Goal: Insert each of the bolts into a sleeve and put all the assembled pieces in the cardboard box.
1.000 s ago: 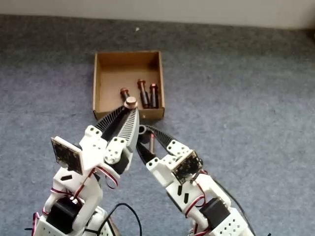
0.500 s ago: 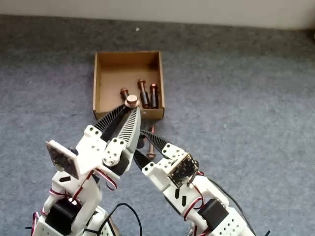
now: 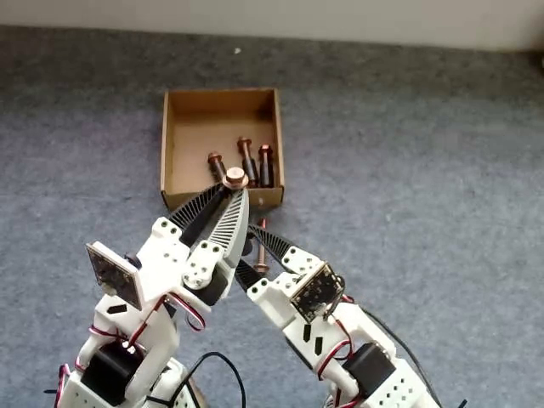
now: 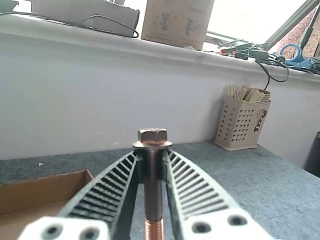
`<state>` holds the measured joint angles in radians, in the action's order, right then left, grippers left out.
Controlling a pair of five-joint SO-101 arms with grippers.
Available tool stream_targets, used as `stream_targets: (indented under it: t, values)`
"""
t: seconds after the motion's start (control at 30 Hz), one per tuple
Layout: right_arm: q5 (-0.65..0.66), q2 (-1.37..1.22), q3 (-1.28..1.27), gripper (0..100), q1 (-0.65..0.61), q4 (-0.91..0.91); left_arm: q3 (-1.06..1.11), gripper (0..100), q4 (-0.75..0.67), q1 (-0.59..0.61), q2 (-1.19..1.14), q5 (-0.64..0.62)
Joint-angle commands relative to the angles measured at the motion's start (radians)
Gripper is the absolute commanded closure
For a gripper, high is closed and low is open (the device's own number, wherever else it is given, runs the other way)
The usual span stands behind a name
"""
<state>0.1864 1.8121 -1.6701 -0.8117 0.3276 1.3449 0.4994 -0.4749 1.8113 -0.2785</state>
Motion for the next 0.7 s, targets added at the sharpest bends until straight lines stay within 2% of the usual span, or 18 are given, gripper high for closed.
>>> stream_targets:
  t: [0.0, 0.2, 0.5, 0.67]
  values:
    - [0.003, 0.016, -0.090, 99.3, 0.024, -0.001, -0.010, 99, 0.043, -0.010, 0.012, -0.005]
    - [0.003, 0.018, -0.090, 99.3, 0.024, -0.001, -0.005, 99, 0.087, -0.007, 0.012, -0.005]
    - [0.003, 0.018, -0.091, 99.3, 0.021, 0.001, 0.044, 99, 0.080, -0.007, 0.013, 0.000]
    - [0.003, 0.018, -0.093, 99.3, 0.019, 0.002, 0.051, 99, 0.023, -0.007, 0.012, 0.002]
